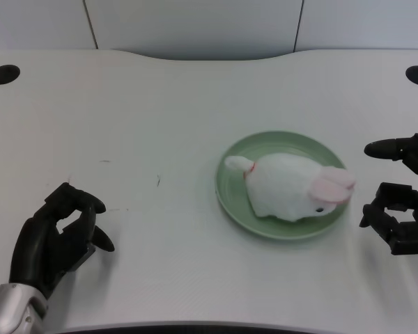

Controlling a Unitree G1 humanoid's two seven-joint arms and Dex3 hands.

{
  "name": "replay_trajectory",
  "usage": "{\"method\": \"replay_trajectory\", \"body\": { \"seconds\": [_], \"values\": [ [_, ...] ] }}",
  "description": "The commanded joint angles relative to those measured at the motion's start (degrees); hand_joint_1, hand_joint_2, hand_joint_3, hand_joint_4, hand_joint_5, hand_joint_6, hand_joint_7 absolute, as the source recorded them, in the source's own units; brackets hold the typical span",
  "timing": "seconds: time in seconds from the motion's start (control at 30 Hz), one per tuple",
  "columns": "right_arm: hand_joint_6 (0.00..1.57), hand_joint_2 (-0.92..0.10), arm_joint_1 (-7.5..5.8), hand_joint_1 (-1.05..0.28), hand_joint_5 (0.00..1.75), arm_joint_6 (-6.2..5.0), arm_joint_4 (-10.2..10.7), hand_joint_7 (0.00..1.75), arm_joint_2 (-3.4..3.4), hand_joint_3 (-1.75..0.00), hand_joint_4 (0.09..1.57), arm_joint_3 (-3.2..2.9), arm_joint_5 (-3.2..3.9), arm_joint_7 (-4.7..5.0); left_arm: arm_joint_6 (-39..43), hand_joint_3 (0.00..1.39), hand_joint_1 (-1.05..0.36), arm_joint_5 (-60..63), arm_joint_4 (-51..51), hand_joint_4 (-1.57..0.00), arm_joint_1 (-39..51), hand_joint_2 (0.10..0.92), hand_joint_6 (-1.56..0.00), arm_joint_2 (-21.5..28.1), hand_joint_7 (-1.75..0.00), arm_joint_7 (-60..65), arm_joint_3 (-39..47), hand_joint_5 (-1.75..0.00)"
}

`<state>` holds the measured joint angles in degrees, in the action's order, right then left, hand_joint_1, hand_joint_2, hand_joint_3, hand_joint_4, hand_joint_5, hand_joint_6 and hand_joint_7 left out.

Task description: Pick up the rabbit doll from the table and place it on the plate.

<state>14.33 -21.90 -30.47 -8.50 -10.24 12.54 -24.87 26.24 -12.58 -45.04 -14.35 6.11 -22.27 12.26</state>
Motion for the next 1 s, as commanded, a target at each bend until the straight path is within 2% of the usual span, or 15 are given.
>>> {"method": "replay_trajectory", "body": {
  "seconds": [0.03,0.07,0.17,0.23,0.33,0.43,0.47,0.53,0.57,0.63,0.7,0.8,0.93,0.97,1.0],
  "values": [
    [1.00,-0.15,-3.34,0.10,1.03,0.64,3.99,1.02,-0.22,-1.20,1.21,0.34,1.00,-0.83,0.14,0.74,-0.60,-0.73,0.46,-0.62,0.04,0.921,-0.35,1.41,-1.75,-0.10,0.96,-1.75],
    [1.00,-0.15,-3.79,0.10,1.03,0.99,4.78,1.02,-0.19,-1.20,1.21,0.41,1.10,-0.89,0.08,0.74,-0.59,-0.81,0.57,-0.62,0.08,0.921,-0.35,1.44,-1.75,-0.10,1.01,-1.75],
    [1.03,-0.14,-6.35,0.06,0.96,0.17,7.29,0.98,0.37,-1.19,1.25,0.58,1.72,-1.65,0.61,0.74,-0.59,-2.18,0.67,-0.62,0.48,0.921,-0.34,1.86,-1.75,-1.81,1.71,-1.75],
    [1.04,-0.14,-7.31,0.04,0.93,0.54,8.67,0.96,0.76,-1.18,1.26,0.76,1.79,-1.37,1.09,0.77,-0.59,-1.59,0.49,-0.61,0.63,0.921,-0.34,2.45,-1.75,-1.89,1.67,-1.75],
    [1.04,-0.14,-8.63,0.08,0.93,3.22,12.28,0.95,1.86,-1.21,1.28,0.86,2.39,0.22,1.58,0.78,-0.58,-0.88,0.52,-0.61,1.14,0.921,-0.33,2.94,-1.75,-1.52,1.62,-1.75],
    [1.03,-0.11,-9.23,0.07,0.99,4.36,13.86,0.99,2.25,-1.28,1.27,0.90,2.68,0.74,1.92,0.79,-0.58,-0.56,0.57,-0.60,1.40,0.921,-0.32,3.16,-1.75,-1.42,1.51,-1.75],
    [1.02,-0.11,-9.75,0.06,0.99,5.79,15.24,1.00,2.81,-1.28,1.26,0.82,2.91,2.06,0.91,0.79,-0.58,-1.10,1.39,-0.60,1.80,0.921,-0.32,2.91,-1.75,-1.10,1.82,-1.75],
    [0.97,-0.08,-10.03,0.11,1.19,6.80,15.90,1.14,3.62,-1.42,1.21,0.55,3.32,3.63,-1.07,0.75,-0.57,-2.02,3.00,-0.58,2.52,0.921,-0.30,2.64,-1.75,-0.85,2.24,-1.75],
    [0.96,-0.07,-10.12,0.11,1.22,7.21,16.26,1.17,3.83,-1.44,1.20,0.47,3.70,3.88,-1.96,0.75,-0.57,-2.33,3.84,-0.58,2.89,0.921,-0.29,2.57,-1.75,-0.76,2.38,-1.75],
    [0.93,-0.06,-10.51,0.10,1.29,8.82,17.58,1.24,4.28,-1.49,1.19,0.31,5.24,3.79,-2.57,0.75,-0.56,-2.04,5.03,-0.57,3.50,0.921,-0.28,2.67,-1.75,-0.61,2.31,-1.75],
    [0.91,-0.05,-10.77,0.10,1.34,9.79,18.40,1.28,4.41,-1.51,1.18,0.29,5.92,3.83,-3.01,0.76,-0.56,-1.81,5.79,-0.57,3.85,0.921,-0.27,2.67,-1.75,-0.50,2.28,-1.75],
    [0.85,-0.07,-11.27,0.11,1.42,13.03,20.54,1.38,4.51,-1.56,1.14,-0.13,7.55,4.63,-2.70,0.77,-0.58,-1.48,6.27,-0.56,4.46,0.921,-0.27,2.97,-1.75,-1.12,2.06,-1.75],
    [0.76,-0.09,-12.46,0.10,1.55,16.93,24.23,1.52,5.17,-1.61,1.08,-0.72,10.31,5.52,-3.75,0.77,-0.58,-1.17,7.81,-0.57,4.84,0.921,-0.29,2.59,-1.75,-0.17,1.84,-1.75],
    [0.74,-0.11,-12.61,0.11,1.58,17.45,24.76,1.55,5.23,-1.62,1.07,-0.81,10.71,5.57,-4.15,0.76,-0.59,-1.27,8.05,-0.58,4.84,0.921,-0.30,2.53,-1.75,-0.05,1.86,-1.75],
    [0.73,-0.13,-13.03,0.12,1.60,19.05,26.29,1.56,5.14,-1.62,1.06,-0.76,10.82,6.36,-4.25,0.75,-0.59,-1.17,7.94,-0.59,4.65,0.921,-0.31,2.57,-1.75,0.08,1.82,-1.75]
  ]
}}
